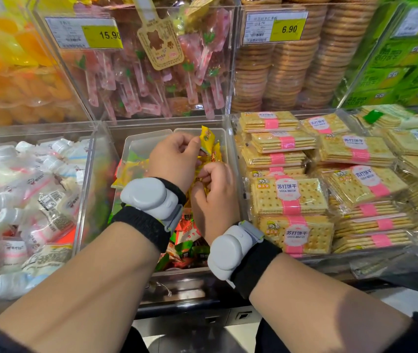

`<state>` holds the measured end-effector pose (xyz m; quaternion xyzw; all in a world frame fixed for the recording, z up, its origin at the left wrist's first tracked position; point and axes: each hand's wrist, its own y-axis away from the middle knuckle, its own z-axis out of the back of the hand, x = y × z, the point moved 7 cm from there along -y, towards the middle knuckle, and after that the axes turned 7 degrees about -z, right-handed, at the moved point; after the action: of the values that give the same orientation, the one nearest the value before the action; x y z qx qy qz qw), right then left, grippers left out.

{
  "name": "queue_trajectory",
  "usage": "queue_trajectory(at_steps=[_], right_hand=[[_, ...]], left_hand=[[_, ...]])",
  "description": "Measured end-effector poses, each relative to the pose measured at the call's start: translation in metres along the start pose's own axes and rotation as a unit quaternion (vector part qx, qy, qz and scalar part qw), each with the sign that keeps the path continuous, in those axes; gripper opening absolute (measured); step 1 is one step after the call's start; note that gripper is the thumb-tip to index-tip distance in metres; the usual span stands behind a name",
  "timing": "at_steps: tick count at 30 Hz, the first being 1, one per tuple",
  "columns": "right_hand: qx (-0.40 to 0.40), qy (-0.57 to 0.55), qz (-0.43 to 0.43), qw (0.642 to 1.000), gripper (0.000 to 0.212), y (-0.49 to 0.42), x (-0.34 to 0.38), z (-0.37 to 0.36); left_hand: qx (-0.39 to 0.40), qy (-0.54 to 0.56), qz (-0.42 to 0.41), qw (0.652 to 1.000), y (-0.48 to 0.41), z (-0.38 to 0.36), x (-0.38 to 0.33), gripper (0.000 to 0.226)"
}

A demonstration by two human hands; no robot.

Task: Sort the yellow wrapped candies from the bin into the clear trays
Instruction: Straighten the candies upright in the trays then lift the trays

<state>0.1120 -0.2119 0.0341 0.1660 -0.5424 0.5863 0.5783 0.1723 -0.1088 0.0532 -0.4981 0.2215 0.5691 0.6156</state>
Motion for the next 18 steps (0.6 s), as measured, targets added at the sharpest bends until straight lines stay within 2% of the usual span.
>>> queue_trajectory(at_steps=[13,16,18], right_hand=[[0.012,-0.009,-0.057,0.998,0.023,0.002,-0.006,0.001],[0.016,-0.007,-0.059,0.998,0.023,0.002,-0.006,0.0],[0.015,-0.005,-0.057,0.998,0.023,0.003,-0.006,0.0]], left_hand=[[0.091,-0.184,-0.029,0.978,-0.006,-0.018,0.006,0.029],[0.065,-0.196,-0.031,0.978,-0.008,-0.016,0.006,0.014],[0.058,-0.181,-0.056,0.98,-0.007,-0.016,0.005,0.02]])
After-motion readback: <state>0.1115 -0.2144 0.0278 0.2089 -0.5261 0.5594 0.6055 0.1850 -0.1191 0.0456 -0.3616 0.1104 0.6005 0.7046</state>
